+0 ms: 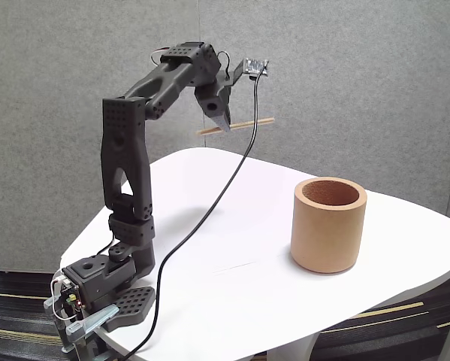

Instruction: Grab the pen and put it in the pen holder.

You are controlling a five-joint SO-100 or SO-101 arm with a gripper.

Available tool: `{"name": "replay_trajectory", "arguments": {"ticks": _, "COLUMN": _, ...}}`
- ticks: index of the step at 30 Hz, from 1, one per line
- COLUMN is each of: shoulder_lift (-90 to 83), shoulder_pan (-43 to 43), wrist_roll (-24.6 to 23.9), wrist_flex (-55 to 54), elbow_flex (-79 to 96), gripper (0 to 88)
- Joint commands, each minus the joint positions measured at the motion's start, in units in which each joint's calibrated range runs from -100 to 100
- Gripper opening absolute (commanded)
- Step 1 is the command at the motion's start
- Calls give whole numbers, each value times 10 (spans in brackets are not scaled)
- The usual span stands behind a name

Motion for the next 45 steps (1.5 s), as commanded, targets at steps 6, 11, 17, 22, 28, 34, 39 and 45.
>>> {"name": "replay_trajectory", "arguments": {"ticks": 6, "shoulder_lift": -172, "shoulder_pan": 68, "wrist_roll": 99, "wrist_flex": -2, "elbow_flex": 0, "gripper": 3}}
{"name": "replay_trajectory", "arguments": {"ticks": 11, "shoulder_lift": -231, "shoulder_pan": 157, "wrist_roll": 164, "wrist_flex": -3, "elbow_flex": 57, "gripper": 3}}
{"name": "replay_trajectory", "arguments": {"ticks": 17, "shoulder_lift": -264, "shoulder_pan": 255, "wrist_roll": 223, "wrist_flex": -9, "elbow_flex": 101, "gripper": 3}}
{"name": "replay_trajectory", "arguments": {"ticks": 22, "shoulder_lift": -264, "shoulder_pan": 304, "wrist_roll": 254, "wrist_flex": -38, "elbow_flex": 101, "gripper": 3}}
{"name": "replay_trajectory", "arguments": {"ticks": 28, "shoulder_lift": -259, "shoulder_pan": 342, "wrist_roll": 289, "wrist_flex": -156, "elbow_flex": 102, "gripper": 3}}
{"name": "replay_trajectory", "arguments": {"ticks": 34, "shoulder_lift": -258, "shoulder_pan": 343, "wrist_roll": 321, "wrist_flex": -227, "elbow_flex": 116, "gripper": 3}}
{"name": "replay_trajectory", "arguments": {"ticks": 39, "shoulder_lift": -262, "shoulder_pan": 343, "wrist_roll": 354, "wrist_flex": -369, "elbow_flex": 276, "gripper": 3}}
{"name": "replay_trajectory", "arguments": {"ticks": 45, "shoulder_lift": -266, "shoulder_pan": 342, "wrist_roll": 363, "wrist_flex": -502, "elbow_flex": 408, "gripper": 3}}
